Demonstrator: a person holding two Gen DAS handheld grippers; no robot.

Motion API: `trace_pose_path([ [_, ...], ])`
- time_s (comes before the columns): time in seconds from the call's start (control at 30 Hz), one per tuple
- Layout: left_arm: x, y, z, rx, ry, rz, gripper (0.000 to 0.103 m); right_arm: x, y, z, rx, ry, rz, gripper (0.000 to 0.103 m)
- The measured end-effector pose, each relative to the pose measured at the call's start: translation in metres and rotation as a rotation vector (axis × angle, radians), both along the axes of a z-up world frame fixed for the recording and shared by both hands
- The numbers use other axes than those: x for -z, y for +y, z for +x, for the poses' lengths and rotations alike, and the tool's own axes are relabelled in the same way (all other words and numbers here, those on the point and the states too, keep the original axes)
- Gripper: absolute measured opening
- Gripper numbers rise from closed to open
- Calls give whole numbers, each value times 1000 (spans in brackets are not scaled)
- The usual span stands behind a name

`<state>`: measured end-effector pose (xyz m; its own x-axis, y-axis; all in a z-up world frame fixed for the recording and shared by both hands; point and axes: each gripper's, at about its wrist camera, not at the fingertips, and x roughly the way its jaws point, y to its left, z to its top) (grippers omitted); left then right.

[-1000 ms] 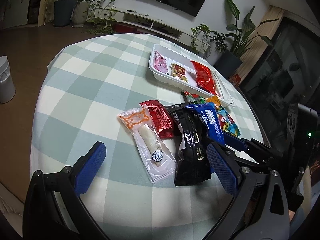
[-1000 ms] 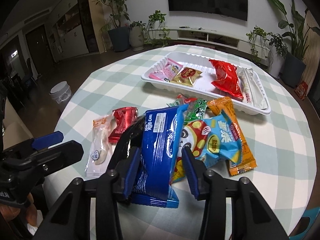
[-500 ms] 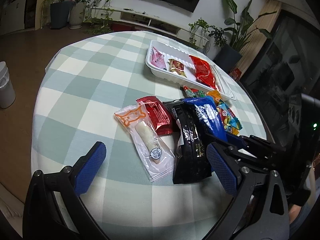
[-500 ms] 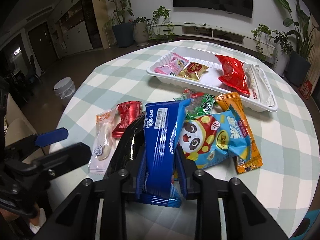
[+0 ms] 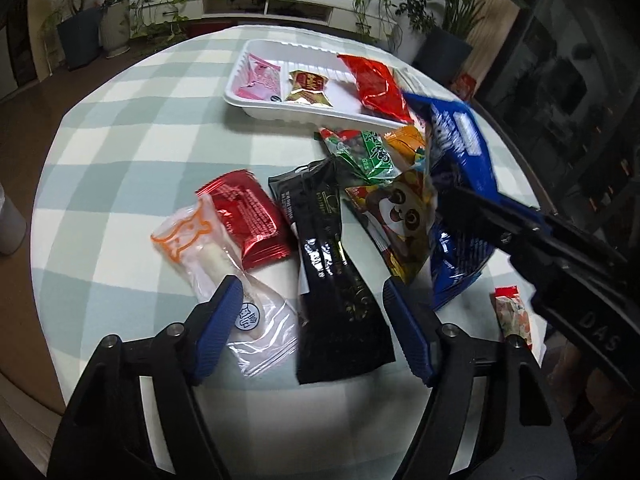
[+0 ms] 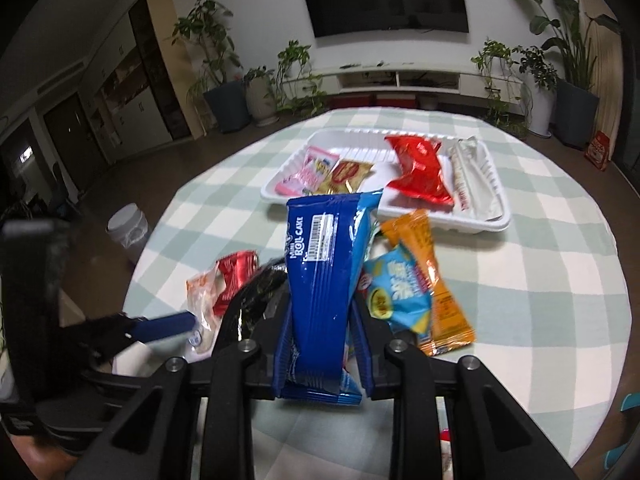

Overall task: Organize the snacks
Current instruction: 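Grasp the blue cake packet with the right gripper while the left grasps the black packet, then lift both packets and carry them over the white tray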

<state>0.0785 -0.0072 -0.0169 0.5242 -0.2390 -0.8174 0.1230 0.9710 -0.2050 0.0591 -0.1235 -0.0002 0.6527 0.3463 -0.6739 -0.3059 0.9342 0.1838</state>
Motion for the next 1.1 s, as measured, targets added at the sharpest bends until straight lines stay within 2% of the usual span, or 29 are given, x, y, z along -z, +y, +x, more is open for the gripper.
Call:
trace_pose_path([
  [0.17, 2, -8, 12, 6, 33, 52, 71, -9, -11, -1, 4, -14, 47, 30],
  [0.23, 1, -11, 15, 13, 38, 78, 65, -12, -15, -2, 2, -20, 62, 30],
  [0.3, 0, -14, 16, 20, 37, 100, 63, -15, -18, -3, 3, -23, 78, 30],
  [0.43, -10, -24, 12, 30, 7, 151, 63, -20, -25, -4, 10, -32, 108, 30],
  [0.53, -19, -29, 8, 45, -16, 149, 63, -23, -29, -4, 15, -39, 125, 30],
  [0.7, -5, -33, 18, 79, 55, 134, 63, -27, -34, -4, 14, -47, 140, 30],
  [0.73, -2, -32, 20, 80, 70, 124, 55, -27, -34, -4, 14, -48, 143, 30],
  [0.8, 4, -30, 23, 88, 97, 86, 48, -27, -35, -4, 15, -48, 143, 30],
  [0.87, 6, -33, 25, 99, 104, 99, 40, -27, -37, -4, 18, -46, 148, 30],
  [1.0, 10, -38, 34, 129, 133, 110, 40, -27, -39, -3, 21, -39, 151, 30],
  [1.1, 13, -46, 46, 168, 161, 174, 41, -26, -38, -2, 19, -31, 147, 30],
])
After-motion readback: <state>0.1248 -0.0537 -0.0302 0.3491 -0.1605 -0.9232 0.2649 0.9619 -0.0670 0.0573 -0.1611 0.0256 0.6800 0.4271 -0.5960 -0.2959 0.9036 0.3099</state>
